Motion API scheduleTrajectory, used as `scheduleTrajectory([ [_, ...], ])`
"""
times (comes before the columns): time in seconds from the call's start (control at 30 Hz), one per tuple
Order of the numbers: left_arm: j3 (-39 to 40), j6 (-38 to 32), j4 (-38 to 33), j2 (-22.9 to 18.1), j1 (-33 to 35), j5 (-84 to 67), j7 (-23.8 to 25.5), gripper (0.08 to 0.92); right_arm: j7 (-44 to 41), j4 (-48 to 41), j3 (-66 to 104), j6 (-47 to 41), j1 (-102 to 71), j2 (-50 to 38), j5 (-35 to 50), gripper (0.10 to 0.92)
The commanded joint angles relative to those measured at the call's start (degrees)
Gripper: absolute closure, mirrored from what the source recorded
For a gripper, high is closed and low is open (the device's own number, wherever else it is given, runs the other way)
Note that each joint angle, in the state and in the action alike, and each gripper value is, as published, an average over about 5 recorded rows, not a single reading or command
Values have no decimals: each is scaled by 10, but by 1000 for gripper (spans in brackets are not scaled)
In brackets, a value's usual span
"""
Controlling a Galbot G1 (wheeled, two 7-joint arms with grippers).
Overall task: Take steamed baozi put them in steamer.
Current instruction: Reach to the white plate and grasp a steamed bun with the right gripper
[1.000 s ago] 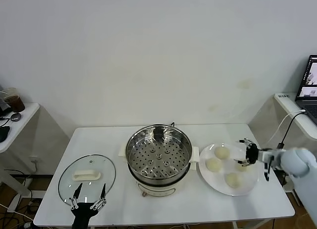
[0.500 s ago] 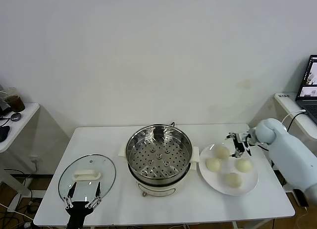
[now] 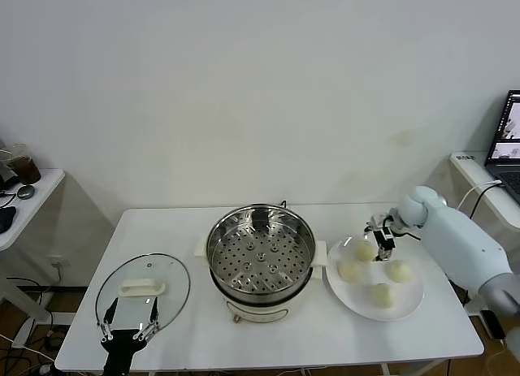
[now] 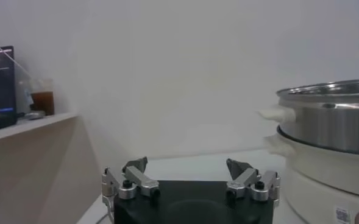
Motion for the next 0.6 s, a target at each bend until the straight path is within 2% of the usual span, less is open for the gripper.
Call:
scheduleTrajectory([
  [0.03, -2, 0, 0, 0, 0, 0, 0, 177, -1, -20, -34, -15, 21, 14, 11, 218],
  [0.23, -5, -3, 0, 0, 2, 0, 0, 177, 6, -28, -32, -22, 16, 26, 1, 260],
  [0.6, -8, -6, -1, -2, 1, 1, -1, 177, 10, -31, -29, -34, 11, 30, -11, 460],
])
